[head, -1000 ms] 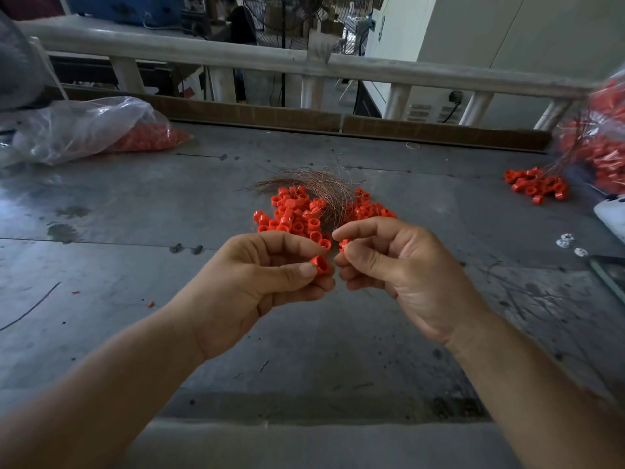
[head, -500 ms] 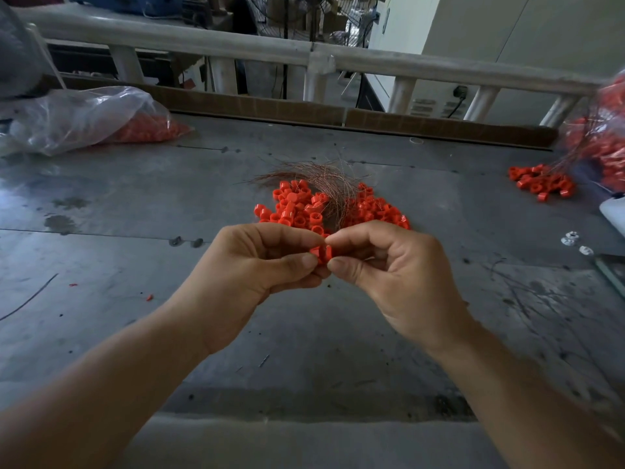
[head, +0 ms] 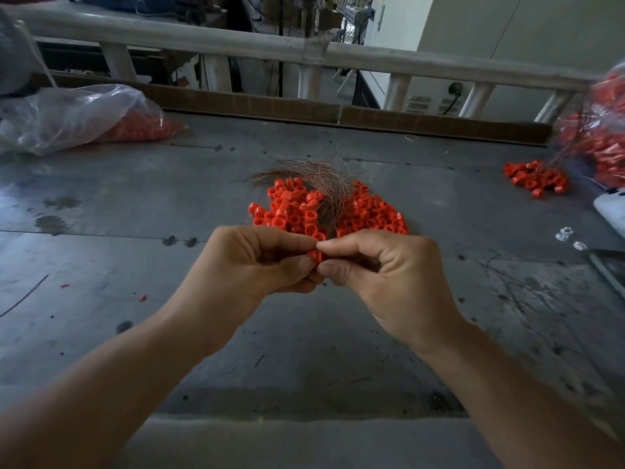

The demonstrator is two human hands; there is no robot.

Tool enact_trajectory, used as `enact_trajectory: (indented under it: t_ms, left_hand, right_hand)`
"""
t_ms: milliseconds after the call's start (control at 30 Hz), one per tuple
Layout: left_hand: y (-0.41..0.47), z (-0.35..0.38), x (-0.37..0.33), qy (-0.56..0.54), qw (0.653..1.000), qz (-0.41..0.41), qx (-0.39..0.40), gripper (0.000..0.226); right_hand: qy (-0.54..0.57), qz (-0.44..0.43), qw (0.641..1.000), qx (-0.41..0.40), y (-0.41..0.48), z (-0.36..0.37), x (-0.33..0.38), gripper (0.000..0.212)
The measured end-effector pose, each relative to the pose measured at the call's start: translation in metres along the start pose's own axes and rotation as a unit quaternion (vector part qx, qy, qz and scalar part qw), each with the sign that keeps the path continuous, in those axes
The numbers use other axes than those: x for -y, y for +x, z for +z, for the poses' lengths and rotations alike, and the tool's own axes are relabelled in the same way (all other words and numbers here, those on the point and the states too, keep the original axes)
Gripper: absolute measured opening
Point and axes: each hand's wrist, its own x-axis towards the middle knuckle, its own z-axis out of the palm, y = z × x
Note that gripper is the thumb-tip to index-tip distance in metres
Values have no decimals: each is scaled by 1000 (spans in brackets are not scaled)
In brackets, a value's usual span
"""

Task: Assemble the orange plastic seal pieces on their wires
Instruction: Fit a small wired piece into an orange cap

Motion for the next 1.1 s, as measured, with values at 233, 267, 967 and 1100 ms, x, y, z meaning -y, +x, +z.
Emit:
enact_trajectory:
  t_ms: [233, 267, 967, 1100]
  left_hand:
    - [-2, -1, 1, 9, 1000, 2, 8, 24]
    - [-2, -1, 1, 5, 1000, -1, 11, 23]
    - [-1, -3, 2, -75, 995, -51, 43, 24]
    - [0, -7, -1, -60, 992, -69, 84, 35]
  right_hand:
    - [-10, -23, 1000, 2, -1, 0, 1, 25]
    - [-25, -39, 999, 1, -1, 1, 1, 23]
    - [42, -29, 999, 17, 2, -5, 2, 27]
    - [70, 10, 996, 62, 1, -7, 5, 20]
